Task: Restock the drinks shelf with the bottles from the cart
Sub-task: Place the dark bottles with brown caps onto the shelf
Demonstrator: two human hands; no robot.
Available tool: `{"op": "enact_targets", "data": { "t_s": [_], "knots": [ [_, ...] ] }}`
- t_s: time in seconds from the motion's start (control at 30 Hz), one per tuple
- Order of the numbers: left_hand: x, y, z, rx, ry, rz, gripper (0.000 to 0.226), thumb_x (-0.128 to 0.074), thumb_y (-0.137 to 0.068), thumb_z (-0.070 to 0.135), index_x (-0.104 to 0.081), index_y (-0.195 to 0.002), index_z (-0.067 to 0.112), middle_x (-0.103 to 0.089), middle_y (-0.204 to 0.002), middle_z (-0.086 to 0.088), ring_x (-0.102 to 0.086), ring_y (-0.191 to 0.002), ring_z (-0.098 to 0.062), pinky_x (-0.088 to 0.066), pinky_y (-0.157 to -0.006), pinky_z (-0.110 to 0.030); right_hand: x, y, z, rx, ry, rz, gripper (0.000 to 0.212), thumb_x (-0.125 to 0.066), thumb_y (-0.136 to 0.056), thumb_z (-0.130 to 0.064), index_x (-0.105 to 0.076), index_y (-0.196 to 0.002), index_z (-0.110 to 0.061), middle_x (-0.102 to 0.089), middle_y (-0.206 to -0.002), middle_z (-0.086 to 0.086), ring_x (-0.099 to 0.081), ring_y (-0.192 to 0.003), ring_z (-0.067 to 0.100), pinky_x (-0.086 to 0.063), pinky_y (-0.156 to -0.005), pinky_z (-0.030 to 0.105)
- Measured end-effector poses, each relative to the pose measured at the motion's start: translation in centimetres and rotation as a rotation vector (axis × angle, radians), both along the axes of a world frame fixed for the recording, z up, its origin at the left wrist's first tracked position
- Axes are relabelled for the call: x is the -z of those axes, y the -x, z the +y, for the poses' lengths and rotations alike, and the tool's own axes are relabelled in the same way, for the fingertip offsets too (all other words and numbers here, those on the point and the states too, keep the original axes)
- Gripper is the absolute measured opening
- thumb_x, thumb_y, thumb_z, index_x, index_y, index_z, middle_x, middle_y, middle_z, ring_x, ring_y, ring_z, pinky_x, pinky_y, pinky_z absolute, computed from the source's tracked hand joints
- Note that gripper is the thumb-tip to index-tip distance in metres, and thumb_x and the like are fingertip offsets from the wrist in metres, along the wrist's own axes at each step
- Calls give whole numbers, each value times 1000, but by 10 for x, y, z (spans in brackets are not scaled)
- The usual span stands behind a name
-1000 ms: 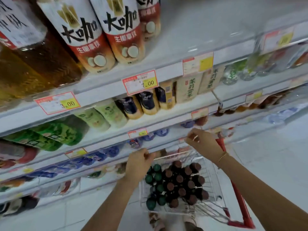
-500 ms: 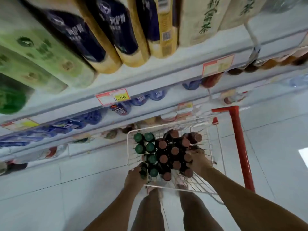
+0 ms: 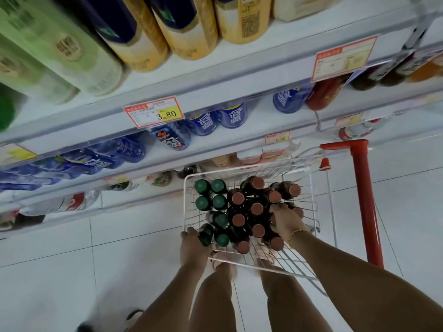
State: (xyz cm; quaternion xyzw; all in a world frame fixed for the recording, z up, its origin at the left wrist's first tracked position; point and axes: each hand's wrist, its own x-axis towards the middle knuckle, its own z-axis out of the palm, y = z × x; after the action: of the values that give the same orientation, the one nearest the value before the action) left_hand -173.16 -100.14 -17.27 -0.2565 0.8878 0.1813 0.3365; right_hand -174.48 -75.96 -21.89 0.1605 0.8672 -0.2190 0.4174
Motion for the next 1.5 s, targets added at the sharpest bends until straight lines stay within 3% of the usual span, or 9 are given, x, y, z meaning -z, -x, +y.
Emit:
{"op": "enact_targets", "data": {
  "t_s": [0.27, 0.37, 0.47, 0.67, 0.8, 0.93, 1.1, 1.3, 1.5],
  "knots": [
    [-38, 18, 10, 75, -55, 131, 40, -73, -68, 10, -47, -99, 10, -43, -104, -7, -52, -76, -24, -47, -70, -32, -31, 3, 3, -93, 64, 49, 49, -65, -81, -16, -45, -125, -12, -50, -122, 12, -58, -103, 30, -48, -81, 27],
    [-65, 27, 11, 109, -87, 183, 40, -73, -67, 8, -46, -95, 14, -42, -101, -3, -49, -74, -19, -42, -66, -27, -52, 9, 6, -15, 115, 100, 40, -65, -81, -22, -49, -117, -16, -54, -109, 2, -59, -102, 27, -48, -81, 28],
    [-94, 38, 15, 161, -107, 241, 40, -74, -68, 12, -50, -99, 11, -44, -99, -3, -51, -78, -19, -40, -67, -24, -71, 12, 18, 73, 137, 147, 12, -53, -91, -24, -54, -103, -24, -47, -78, -15, -60, -103, 26, -43, -63, 19],
    [-159, 55, 18, 197, -230, 409, 40, -78, -66, 12, -57, -101, 12, -57, -101, -7, -52, -86, -16, -37, -70, -16, -145, 13, 37, 19, 97, 318, 44, -68, -79, -40, -53, -112, -15, -55, -106, 4, -59, -95, 23, -47, -79, 28],
    [-219, 68, 25, 277, -296, 567, 35, -78, -70, 12, -58, -98, 15, -56, -92, 1, -52, -83, -14, -33, -63, -9, -223, 18, 45, 13, 68, 536, 30, -61, -85, -41, -48, -97, -16, -50, -88, -1, -60, -83, 23, -46, -70, 30],
    [-289, 77, 35, 327, -443, 779, 37, -81, -68, 10, -62, -97, 20, -57, -91, 6, -56, -81, -9, -38, -68, -1, -308, 16, 54, 95, 51, 793, 20, -56, -90, -37, -43, -92, -22, -49, -76, -4, -46, -63, 8, -30, -52, 16],
    [-392, 78, 44, 493, -637, 1080, 47, -79, -69, 14, -49, -87, 45, -51, -98, 17, -52, -91, 10, -41, -72, 0, -423, -7, 52, 218, 105, 1168, 24, -53, -84, -48, -46, -100, -32, -49, -85, -19, -51, -73, -2, -38, -59, 9],
    [-487, 81, 56, 563, -659, 1638, 36, -65, -70, 35, -53, -103, 27, -43, -98, 15, -44, -99, 14, -39, -79, -4, -520, -34, 51, 610, 353, 1723, 32, -49, -83, -61, -53, -97, -34, -59, -86, 6, -62, -78, 13, -54, -66, 16],
    [-536, 108, 88, 510, -759, 1873, 38, -71, -74, 21, -52, -106, 19, -41, -102, 16, -45, -95, -8, -44, -80, -21, -566, -17, 68, 807, 564, 1915, 10, -43, -96, -22, -47, -95, -13, -54, -93, 7, -62, -84, 4, -55, -67, 15]
  ]
}}
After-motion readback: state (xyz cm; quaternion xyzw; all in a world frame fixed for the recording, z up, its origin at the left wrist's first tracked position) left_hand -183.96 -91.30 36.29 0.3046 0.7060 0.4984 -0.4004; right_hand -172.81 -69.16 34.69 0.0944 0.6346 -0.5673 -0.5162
